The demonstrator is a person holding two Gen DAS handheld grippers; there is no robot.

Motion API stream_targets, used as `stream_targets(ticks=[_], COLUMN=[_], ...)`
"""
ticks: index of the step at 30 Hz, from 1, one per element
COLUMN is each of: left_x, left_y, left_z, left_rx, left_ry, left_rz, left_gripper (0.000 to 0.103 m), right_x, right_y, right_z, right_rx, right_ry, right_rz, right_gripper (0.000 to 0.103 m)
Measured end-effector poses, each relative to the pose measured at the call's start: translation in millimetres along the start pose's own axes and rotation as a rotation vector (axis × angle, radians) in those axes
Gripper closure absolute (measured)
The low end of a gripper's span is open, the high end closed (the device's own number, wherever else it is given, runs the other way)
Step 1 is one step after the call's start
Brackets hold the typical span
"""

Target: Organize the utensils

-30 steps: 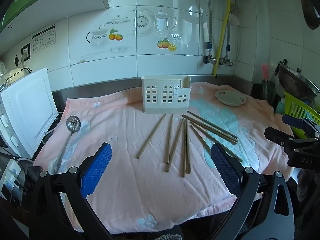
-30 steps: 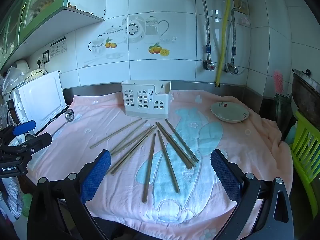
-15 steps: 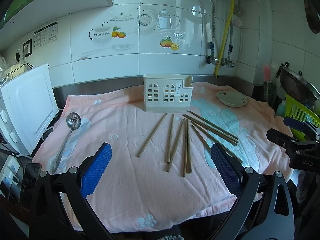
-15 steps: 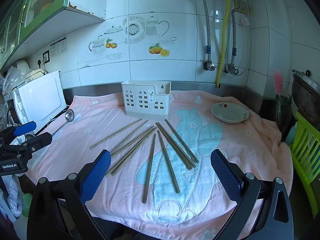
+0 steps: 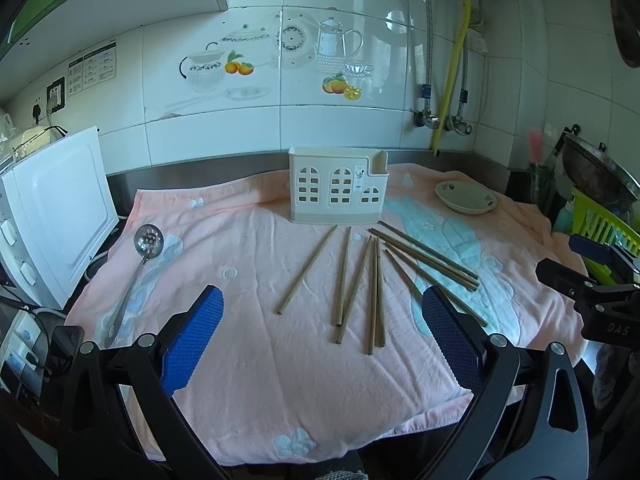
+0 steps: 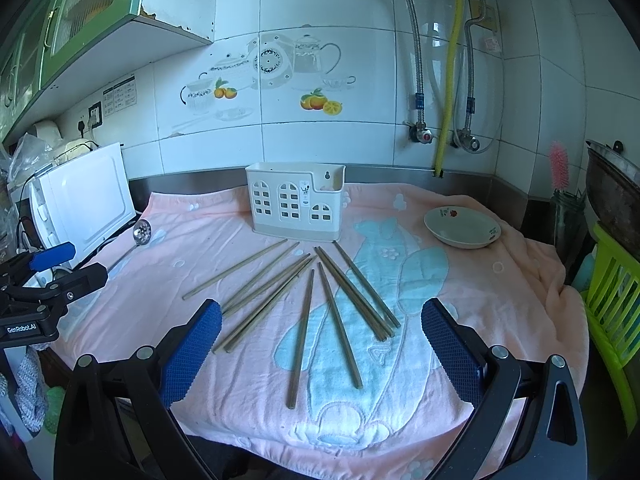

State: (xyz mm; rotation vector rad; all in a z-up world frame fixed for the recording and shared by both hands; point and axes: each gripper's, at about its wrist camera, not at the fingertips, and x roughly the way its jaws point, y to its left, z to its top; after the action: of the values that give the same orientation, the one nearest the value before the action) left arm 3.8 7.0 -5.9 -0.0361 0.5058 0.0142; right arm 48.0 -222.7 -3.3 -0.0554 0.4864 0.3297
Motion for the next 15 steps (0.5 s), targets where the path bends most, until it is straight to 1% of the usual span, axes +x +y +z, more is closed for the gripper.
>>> stream_targets(ticks=[15], left_x=[4.1], left_y=[-1.2], left_z=[1.0], left_rx=[-0.005], left_ry=[0.008], left_rz=[0.003], left_gripper=[0.005], right_x=[3.2], right_y=[-2.4], right_z=[-2.4], right_rx=[0.011], right_ry=[0.005], right_rz=[0.006], right_gripper=[0.006])
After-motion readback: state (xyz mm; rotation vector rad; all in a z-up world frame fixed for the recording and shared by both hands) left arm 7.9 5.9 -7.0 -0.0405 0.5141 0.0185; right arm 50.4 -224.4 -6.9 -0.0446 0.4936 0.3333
